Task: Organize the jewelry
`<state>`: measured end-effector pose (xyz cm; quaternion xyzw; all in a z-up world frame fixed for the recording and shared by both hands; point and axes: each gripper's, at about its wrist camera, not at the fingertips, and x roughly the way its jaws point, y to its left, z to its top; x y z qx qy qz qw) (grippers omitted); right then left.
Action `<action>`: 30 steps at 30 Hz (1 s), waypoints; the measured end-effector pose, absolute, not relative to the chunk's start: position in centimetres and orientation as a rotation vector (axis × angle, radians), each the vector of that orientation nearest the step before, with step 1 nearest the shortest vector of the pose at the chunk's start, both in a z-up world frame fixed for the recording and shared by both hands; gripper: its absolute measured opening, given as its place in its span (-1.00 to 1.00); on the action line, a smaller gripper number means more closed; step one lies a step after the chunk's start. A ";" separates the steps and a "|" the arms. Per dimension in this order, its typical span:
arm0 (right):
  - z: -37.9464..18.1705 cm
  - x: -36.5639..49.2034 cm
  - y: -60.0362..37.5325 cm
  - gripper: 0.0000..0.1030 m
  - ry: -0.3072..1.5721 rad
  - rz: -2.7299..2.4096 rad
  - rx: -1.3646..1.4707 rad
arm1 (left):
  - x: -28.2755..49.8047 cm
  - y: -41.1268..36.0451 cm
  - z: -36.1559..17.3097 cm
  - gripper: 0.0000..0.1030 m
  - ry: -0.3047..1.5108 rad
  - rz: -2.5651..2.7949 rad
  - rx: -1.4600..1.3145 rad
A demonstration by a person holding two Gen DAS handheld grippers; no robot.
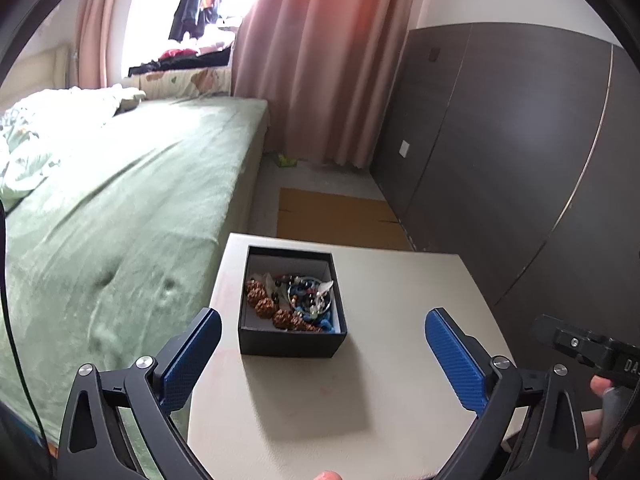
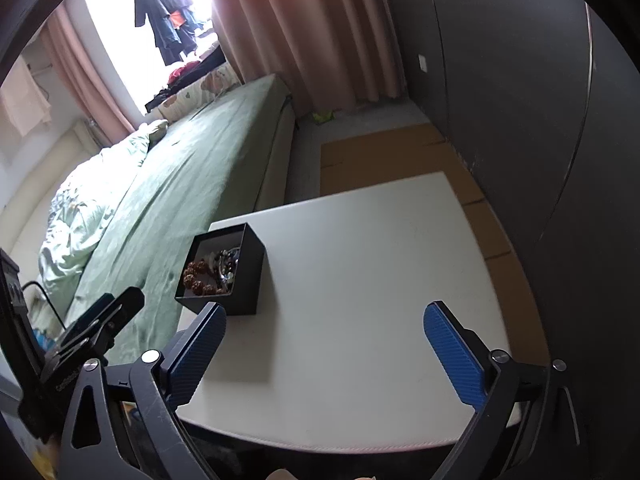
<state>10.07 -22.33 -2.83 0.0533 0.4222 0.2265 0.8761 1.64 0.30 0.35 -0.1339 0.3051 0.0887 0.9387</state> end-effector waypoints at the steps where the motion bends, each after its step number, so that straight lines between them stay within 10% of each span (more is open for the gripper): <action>1: -2.7 10.0 -22.4 0.96 0.869 0.471 0.109 | 1.6 0.0 0.4 0.99 0.613 0.178 -0.266; 30: -2.4 9.5 -23.0 0.96 0.875 0.486 0.132 | 0.9 -0.8 1.0 0.99 0.588 0.184 -0.285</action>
